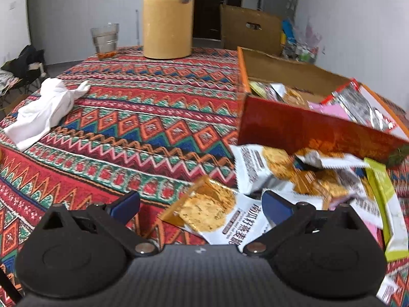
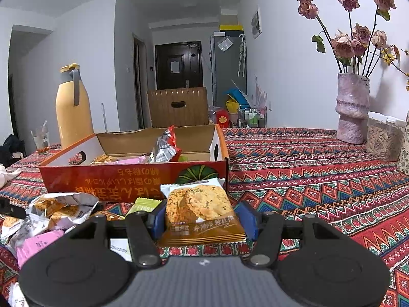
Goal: Organize snacks
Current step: 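Grasp an orange cracker pack with the left gripper while the right holds its pack, then carry both cracker packs into the orange box and open both grippers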
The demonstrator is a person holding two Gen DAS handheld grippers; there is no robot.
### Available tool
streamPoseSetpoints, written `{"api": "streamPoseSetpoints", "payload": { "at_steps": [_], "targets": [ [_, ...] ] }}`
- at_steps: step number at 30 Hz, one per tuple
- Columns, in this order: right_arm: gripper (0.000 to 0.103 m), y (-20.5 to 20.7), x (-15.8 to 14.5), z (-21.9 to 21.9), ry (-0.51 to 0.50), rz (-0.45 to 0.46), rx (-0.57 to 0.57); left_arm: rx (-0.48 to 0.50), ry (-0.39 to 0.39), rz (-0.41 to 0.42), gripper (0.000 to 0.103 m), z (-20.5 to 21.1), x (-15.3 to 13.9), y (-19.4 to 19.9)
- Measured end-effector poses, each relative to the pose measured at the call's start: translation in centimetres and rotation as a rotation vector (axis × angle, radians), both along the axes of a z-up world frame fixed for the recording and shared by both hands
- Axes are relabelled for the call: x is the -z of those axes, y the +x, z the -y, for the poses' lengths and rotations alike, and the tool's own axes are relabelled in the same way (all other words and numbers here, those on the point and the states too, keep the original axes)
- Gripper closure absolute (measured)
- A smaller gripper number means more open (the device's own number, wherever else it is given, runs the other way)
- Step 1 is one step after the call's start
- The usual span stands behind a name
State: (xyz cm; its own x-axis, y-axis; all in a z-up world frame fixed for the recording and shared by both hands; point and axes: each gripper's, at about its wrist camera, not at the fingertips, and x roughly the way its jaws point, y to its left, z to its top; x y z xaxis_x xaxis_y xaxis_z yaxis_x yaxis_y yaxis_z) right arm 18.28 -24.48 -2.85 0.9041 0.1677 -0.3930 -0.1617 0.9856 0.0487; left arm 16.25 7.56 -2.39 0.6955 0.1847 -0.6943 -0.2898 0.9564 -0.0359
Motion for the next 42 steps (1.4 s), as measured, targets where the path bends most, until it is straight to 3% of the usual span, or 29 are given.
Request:
{"api": "streamPoseSetpoints", "payload": {
  "at_steps": [11, 14, 16, 18, 23, 33, 42],
  "targets": [
    [0.045, -0.1, 0.0, 0.0, 0.002, 0.004, -0.002, 0.082, 0.047, -0.024, 0.0, 1.1, 1.2, -0.3],
    [0.045, -0.1, 0.0, 0.0, 0.001, 0.005, -0.001, 0.091, 0.051, -0.015, 0.005, 1.3, 1.1, -0.5],
    [0.045, -0.1, 0.0, 0.0, 0.001, 0.004, -0.002, 0.101, 0.06, -0.009, 0.011, 1.5, 1.1, -0.6],
    [0.045, -0.1, 0.0, 0.0, 0.001, 0.005, -0.002, 0.125, 0.07, 0.007, 0.031, 1.9, 0.9, -0.9],
    [0.045, -0.1, -0.1, 0.0, 0.0, 0.006, -0.002, 0.159, 0.086, 0.032, 0.05, 2.7, 0.7, -1.5],
    [0.045, -0.2, -0.1, 0.0, -0.001, 0.011, -0.003, 0.14, 0.062, 0.062, 0.051, 2.3, 0.0, -2.8],
    [0.045, -1.0, -1.1, -0.4, -0.025, 0.045, -0.023, 0.153, 0.065, 0.139, 0.051, 2.7, -2.6, -3.2]
  ]
}}
